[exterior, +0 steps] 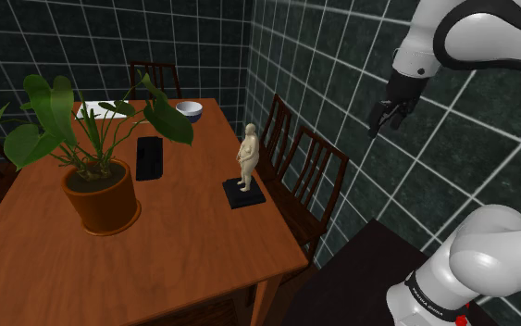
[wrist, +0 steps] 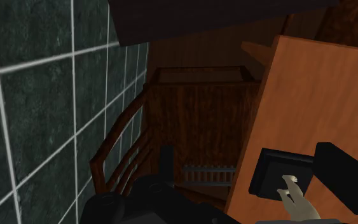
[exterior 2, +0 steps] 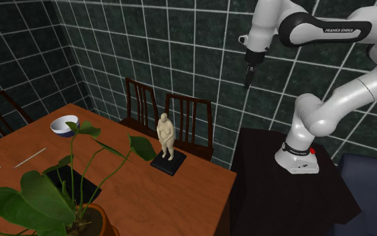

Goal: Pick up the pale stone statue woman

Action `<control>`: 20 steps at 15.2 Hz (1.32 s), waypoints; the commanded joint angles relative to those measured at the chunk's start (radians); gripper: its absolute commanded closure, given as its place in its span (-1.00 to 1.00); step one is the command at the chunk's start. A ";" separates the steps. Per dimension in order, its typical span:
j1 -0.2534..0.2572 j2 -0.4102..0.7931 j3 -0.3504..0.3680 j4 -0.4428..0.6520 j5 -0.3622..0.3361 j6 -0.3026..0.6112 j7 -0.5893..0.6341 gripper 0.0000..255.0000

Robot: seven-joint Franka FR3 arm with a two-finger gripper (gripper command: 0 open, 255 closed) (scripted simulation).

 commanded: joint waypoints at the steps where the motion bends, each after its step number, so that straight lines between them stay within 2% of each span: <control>1: 0.000 0.000 0.000 0.000 0.000 0.000 0.000 -1.00; 7: 0.001 0.088 0.093 -0.067 0.051 0.212 0.183 -1.00; 12: -0.009 0.208 0.174 -0.073 0.065 0.388 0.337 -1.00; 16: -0.030 0.328 0.241 -0.045 0.049 0.517 0.466 -1.00; 20: -0.059 0.464 0.306 0.012 -0.002 0.627 0.609 -1.00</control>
